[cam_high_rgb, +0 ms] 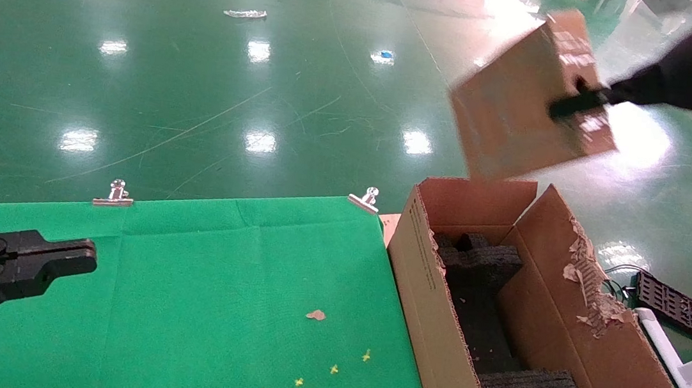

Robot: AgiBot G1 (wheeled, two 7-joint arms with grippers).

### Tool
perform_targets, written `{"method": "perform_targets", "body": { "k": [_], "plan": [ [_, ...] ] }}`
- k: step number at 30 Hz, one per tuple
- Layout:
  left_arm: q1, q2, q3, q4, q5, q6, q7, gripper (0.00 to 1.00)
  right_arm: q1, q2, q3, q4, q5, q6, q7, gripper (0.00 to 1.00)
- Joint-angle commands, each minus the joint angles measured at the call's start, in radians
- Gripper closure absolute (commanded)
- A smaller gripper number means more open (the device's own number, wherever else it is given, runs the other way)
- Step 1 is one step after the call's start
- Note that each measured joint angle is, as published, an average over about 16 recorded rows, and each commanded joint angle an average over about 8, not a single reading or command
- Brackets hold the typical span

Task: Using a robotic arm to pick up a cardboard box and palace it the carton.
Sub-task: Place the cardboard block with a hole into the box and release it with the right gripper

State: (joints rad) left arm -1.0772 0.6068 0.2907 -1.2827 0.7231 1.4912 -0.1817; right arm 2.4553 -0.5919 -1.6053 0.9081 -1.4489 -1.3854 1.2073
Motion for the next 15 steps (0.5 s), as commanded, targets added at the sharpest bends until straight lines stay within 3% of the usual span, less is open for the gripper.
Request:
{"method": "perform_targets", "body": {
  "k": [1, 8, 9, 15],
  "plan": [
    [0.000, 0.000, 0.000, 0.000, 0.000, 0.000, 0.000, 0.96, 0.013, 0.012, -0.011, -0.036, -0.029, -0.019, 0.000, 1.00],
    [0.000, 0.000, 0.001, 0.000, 0.000, 0.000, 0.000, 0.09, -0.065, 0.019, -0.065, -0.124, -0.062, -0.056, 0.013, 1.00],
    [0.000, 0.000, 0.001, 0.000, 0.000, 0.000, 0.000, 0.00, -0.083, 0.018, -0.072, -0.136, -0.062, -0.056, 0.014, 1.00],
    [0.000, 0.000, 0.001, 0.000, -0.001, 0.000, 0.000, 0.00, -0.180, -0.004, -0.103, -0.207, -0.061, -0.039, 0.007, 1.00]
  ]
}}
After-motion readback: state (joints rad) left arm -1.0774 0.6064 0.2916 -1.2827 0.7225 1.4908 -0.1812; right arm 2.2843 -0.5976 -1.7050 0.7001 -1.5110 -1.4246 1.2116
